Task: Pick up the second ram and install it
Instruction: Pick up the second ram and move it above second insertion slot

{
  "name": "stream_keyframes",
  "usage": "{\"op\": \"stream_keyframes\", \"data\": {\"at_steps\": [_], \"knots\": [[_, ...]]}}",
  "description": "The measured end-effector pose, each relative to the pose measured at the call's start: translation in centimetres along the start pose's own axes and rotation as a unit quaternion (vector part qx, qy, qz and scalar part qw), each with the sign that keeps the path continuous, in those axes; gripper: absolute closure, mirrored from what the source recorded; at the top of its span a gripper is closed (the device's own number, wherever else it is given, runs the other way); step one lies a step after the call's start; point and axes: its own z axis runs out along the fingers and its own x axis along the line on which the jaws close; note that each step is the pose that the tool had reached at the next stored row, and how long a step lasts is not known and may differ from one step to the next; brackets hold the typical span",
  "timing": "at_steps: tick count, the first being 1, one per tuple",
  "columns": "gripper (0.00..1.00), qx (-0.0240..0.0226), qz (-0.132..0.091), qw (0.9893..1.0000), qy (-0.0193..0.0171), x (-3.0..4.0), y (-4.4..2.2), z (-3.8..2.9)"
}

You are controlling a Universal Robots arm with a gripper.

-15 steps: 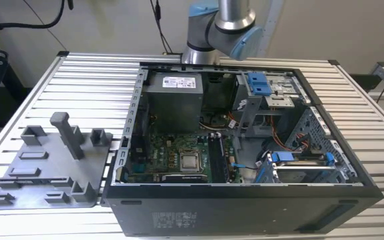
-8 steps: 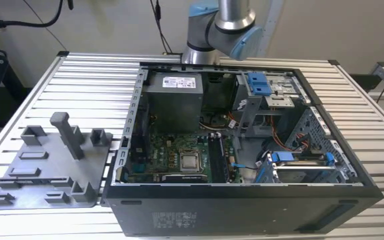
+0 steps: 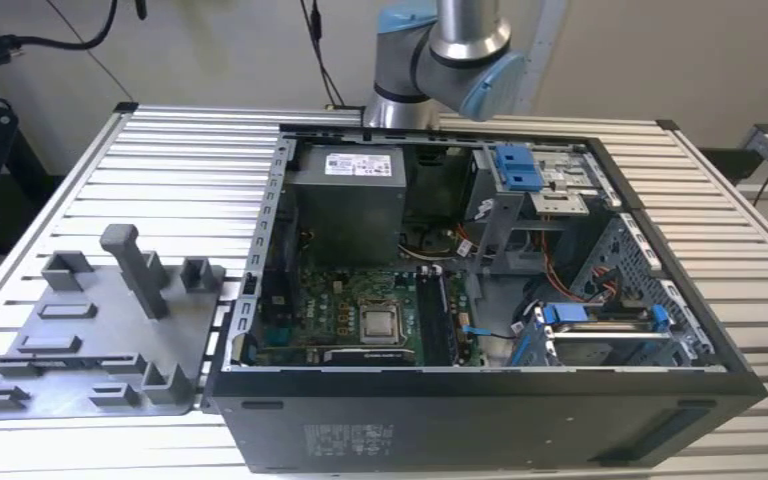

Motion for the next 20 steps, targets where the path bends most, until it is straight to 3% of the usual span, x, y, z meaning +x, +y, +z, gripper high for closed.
{"op": "stream_keyframes", "data": {"at_steps": [4, 9, 15, 20], "knots": [[0.89, -0.0012, -0.034, 0.9994, -0.0010, 0.01, 0.00, 0.12], [0.89, -0.0059, -0.074, 0.9972, -0.0047, 0.01, 0.01, 0.32], [0.89, -0.0093, -0.124, 0.9922, -0.0074, 0.03, 0.02, 0.64], [0.89, -0.0118, -0.166, 0.9860, -0.0089, 0.03, 0.03, 0.83]]}}
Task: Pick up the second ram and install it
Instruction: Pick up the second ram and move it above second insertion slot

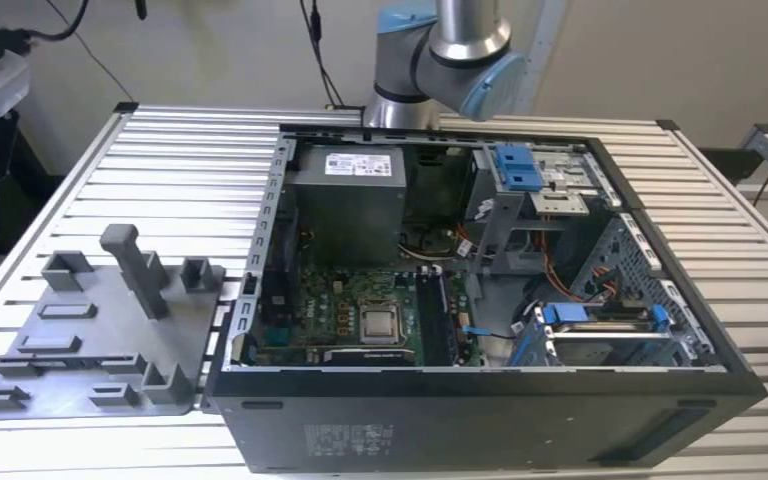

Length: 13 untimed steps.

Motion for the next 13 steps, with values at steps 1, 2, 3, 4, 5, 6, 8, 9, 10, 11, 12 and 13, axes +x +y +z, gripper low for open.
{"op": "stream_keyframes", "data": {"at_steps": [1, 2, 3, 4, 5, 6, 8, 9, 10, 11, 12, 13], "knots": [[0.89, -0.0002, -0.009, 1.0000, 0.0001, 0.00, 0.00, 0.01], [0.89, -0.0004, -0.019, 0.9998, 0.0001, 0.00, 0.00, 0.04], [0.89, -0.0007, -0.027, 0.9996, 0.0002, 0.00, 0.00, 0.05], [0.89, -0.0009, -0.036, 0.9993, 0.0004, 0.01, 0.00, 0.05], [0.89, -0.0012, -0.046, 0.9990, 0.0005, 0.01, 0.00, 0.07], [0.89, -0.0014, -0.055, 0.9985, 0.0006, 0.01, 0.00, 0.08], [0.89, -0.0019, -0.073, 0.9974, 0.0009, 0.01, 0.00, 0.09], [0.89, -0.0021, -0.082, 0.9966, 0.0010, 0.01, 0.00, 0.10], [0.89, -0.0023, -0.091, 0.9959, 0.0012, 0.01, 0.00, 0.11], [0.89, -0.0026, -0.100, 0.9950, 0.0013, 0.01, 0.00, 0.12], [0.89, -0.0028, -0.109, 0.9941, 0.0015, 0.01, 0.00, 0.13], [0.89, -0.0030, -0.118, 0.9931, 0.0016, 0.01, 0.00, 0.14]]}}
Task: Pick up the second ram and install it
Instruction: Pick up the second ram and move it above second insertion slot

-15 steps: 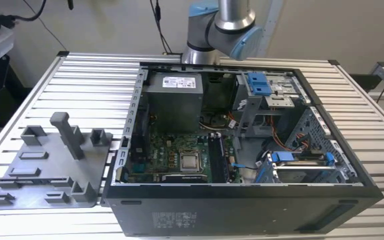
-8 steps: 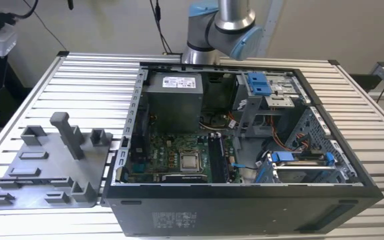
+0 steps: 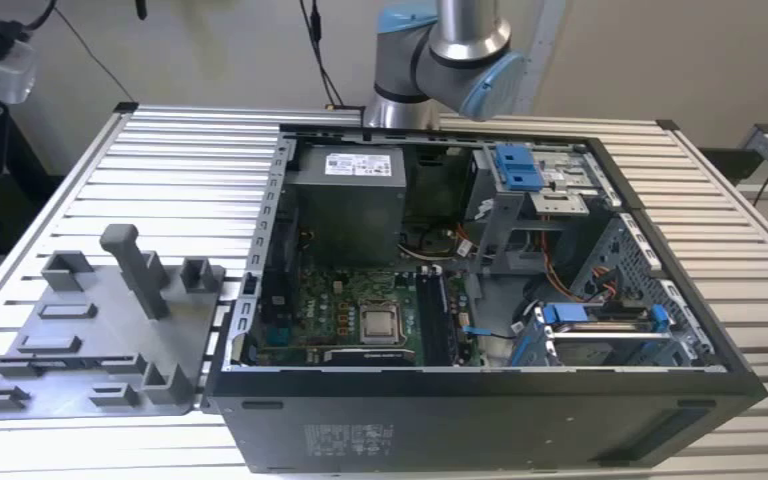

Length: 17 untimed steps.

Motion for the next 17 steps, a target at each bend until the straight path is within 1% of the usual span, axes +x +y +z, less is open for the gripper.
{"op": "stream_keyframes", "data": {"at_steps": [2, 5, 7, 9, 10, 13, 16, 17], "knots": [[0.89, -0.0005, -0.019, 0.9998, 0.0003, 0.00, 0.00, 0.02], [0.89, -0.0012, -0.046, 0.9990, 0.0007, 0.00, 0.00, 0.05], [0.89, -0.0017, -0.064, 0.9980, 0.0010, 0.00, 0.00, 0.06], [0.89, -0.0022, -0.082, 0.9967, 0.0012, 0.00, 0.00, 0.09], [0.89, -0.0024, -0.091, 0.9959, 0.0013, 0.00, 0.00, 0.10], [0.89, -0.0031, -0.118, 0.9930, 0.0017, 0.00, 0.00, 0.12], [0.89, -0.0039, -0.145, 0.9894, 0.0021, 0.00, 0.00, 0.14], [0.89, -0.0041, -0.154, 0.9880, 0.0023, 0.00, 0.00, 0.15]]}}
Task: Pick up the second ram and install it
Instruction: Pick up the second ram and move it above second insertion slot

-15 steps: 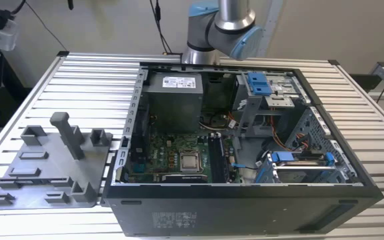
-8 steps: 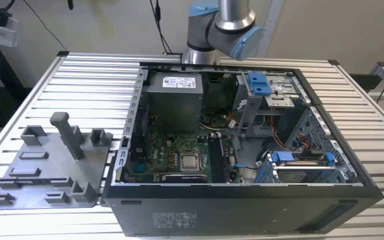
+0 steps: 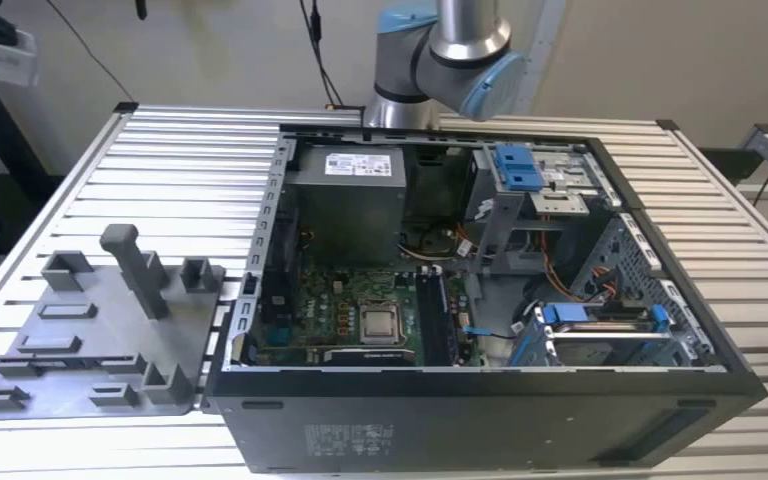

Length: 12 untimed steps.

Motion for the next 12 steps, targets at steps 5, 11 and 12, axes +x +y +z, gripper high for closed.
{"op": "stream_keyframes", "data": {"at_steps": [5, 11, 12], "knots": [[0.89, -0.0005, -0.018, 0.9998, 0.0000, 0.00, 0.03, 0.01], [0.88, -0.0005, -0.020, 0.9998, 0.0000, 0.00, 0.04, 0.02], [0.82, -0.0005, -0.020, 0.9998, 0.0000, 0.00, 0.04, 0.02]]}}
